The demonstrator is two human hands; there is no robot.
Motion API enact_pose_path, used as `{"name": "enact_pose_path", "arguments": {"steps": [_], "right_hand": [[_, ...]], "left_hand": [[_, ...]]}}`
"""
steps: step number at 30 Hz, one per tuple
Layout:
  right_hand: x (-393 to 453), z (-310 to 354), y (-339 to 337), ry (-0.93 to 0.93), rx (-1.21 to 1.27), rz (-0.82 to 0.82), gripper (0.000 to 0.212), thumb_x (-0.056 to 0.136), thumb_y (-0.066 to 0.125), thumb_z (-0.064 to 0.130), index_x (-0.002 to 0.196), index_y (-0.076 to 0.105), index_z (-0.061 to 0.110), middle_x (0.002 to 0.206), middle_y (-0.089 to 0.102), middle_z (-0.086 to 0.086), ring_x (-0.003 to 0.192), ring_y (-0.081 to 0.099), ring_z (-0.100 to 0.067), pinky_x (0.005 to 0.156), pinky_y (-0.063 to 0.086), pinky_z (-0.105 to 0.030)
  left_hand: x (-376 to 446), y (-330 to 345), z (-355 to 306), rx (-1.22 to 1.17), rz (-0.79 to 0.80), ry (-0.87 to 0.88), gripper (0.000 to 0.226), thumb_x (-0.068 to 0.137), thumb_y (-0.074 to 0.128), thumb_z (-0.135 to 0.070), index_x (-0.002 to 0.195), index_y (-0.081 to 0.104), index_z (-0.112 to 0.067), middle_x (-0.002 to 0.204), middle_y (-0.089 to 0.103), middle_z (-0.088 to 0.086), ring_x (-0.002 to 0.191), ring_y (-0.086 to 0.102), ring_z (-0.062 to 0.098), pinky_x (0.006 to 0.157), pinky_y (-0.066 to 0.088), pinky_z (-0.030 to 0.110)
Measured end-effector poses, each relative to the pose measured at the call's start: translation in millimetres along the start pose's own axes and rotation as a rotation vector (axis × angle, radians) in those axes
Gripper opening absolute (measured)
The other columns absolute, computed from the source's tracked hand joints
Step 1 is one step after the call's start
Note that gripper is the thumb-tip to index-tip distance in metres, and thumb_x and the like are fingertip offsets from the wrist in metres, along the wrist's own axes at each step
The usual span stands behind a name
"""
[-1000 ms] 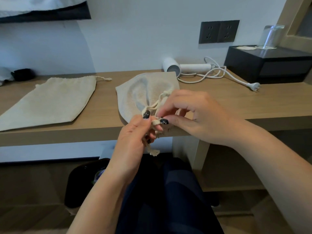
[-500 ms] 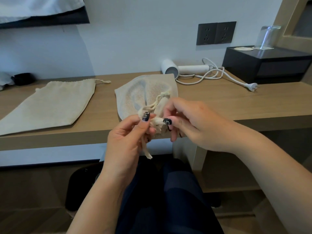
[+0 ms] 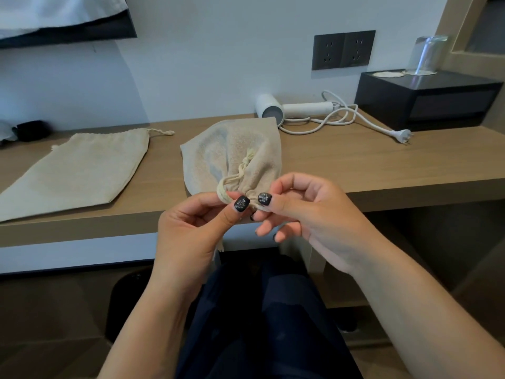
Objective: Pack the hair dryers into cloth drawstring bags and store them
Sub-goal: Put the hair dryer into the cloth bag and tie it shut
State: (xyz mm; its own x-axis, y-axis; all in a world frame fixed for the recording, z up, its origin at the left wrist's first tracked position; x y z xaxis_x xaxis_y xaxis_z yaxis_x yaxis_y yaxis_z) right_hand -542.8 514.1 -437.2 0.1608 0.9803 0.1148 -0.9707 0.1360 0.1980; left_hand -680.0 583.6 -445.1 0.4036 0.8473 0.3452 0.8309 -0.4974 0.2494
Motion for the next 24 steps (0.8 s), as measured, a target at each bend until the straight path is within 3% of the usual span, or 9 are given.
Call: {"name": "enact_pose_path", "arguments": {"steps": [5, 8, 14, 18, 21, 24], "right_hand": [[-7, -12, 4, 0.085, 0.011, 0.095, 0.033, 0.087, 0.060, -0.003, 0.118, 0.053, 0.006, 0.089, 0.073, -0.018, 0.067, 0.070, -0.024, 0.052, 0.054, -0.023], [-8, -12, 8, 0.063, -0.053, 0.134, 0.040, 0.089, 0.059, -0.006, 0.124, 0.053, 0.013, 0.089, 0.072, -0.018, 0.071, 0.071, -0.026, 0.056, 0.055, -0.025], [-3, -11, 13, -0.017, -0.302, 0.078, 0.047, 0.088, 0.057, -0.011, 0.115, 0.061, 0.027, 0.079, 0.068, -0.013, 0.077, 0.074, -0.026, 0.062, 0.057, -0.026], [4, -11, 10, -0.087, -0.469, -0.054, 0.031, 0.085, 0.066, -0.006, 0.106, 0.070, 0.016, 0.087, 0.076, -0.006, 0.078, 0.074, -0.014, 0.072, 0.059, -0.025], [6, -7, 11, -0.184, -0.599, -0.117, 0.021, 0.083, 0.071, 0.000, 0.100, 0.074, 0.012, 0.083, 0.076, -0.002, 0.075, 0.073, -0.009, 0.078, 0.060, -0.031], [5, -3, 16, -0.271, -0.697, -0.136, 0.017, 0.082, 0.073, 0.005, 0.096, 0.076, 0.014, 0.079, 0.076, 0.003, 0.074, 0.072, -0.005, 0.078, 0.059, -0.028]], "left_hand": [[-3, 0, 1, 0.056, -0.035, 0.070, 0.013, 0.069, 0.072, -0.010, 0.078, 0.078, -0.018, 0.080, 0.076, 0.002, 0.079, 0.072, 0.012, 0.073, 0.055, 0.020], [-3, -1, -3, 0.193, 0.018, 0.202, 0.010, 0.075, 0.079, -0.014, 0.083, 0.077, -0.019, 0.083, 0.073, -0.001, 0.079, 0.069, 0.011, 0.074, 0.053, 0.022], [-10, -1, -23, 0.578, 0.072, 0.522, 0.022, 0.074, 0.075, 0.005, 0.085, 0.075, -0.014, 0.092, 0.072, 0.001, 0.090, 0.069, 0.016, 0.079, 0.054, 0.028], [-21, 0, -39, 0.810, 0.096, 0.714, 0.016, 0.075, 0.079, 0.003, 0.086, 0.076, -0.008, 0.090, 0.073, 0.000, 0.087, 0.070, 0.009, 0.075, 0.056, 0.030], [-26, -5, -43, 0.864, 0.043, 0.763, 0.010, 0.077, 0.079, -0.002, 0.085, 0.077, -0.007, 0.090, 0.073, -0.001, 0.086, 0.070, 0.007, 0.077, 0.055, 0.026], [-27, -8, -38, 0.830, -0.013, 0.733, 0.008, 0.079, 0.078, -0.006, 0.086, 0.076, -0.008, 0.089, 0.072, 0.000, 0.086, 0.069, 0.007, 0.077, 0.053, 0.023]]}}
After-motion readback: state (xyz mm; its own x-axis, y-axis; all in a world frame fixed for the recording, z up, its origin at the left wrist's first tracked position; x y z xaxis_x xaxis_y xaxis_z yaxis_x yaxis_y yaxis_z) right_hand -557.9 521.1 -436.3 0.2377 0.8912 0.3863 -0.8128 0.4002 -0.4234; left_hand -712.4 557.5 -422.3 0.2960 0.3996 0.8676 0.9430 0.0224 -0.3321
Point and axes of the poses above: each hand's wrist, its own x-axis towards the middle knuckle, its own y-axis out of the palm, z = x × y, the point moved 6 cm from there along x, towards the middle knuckle
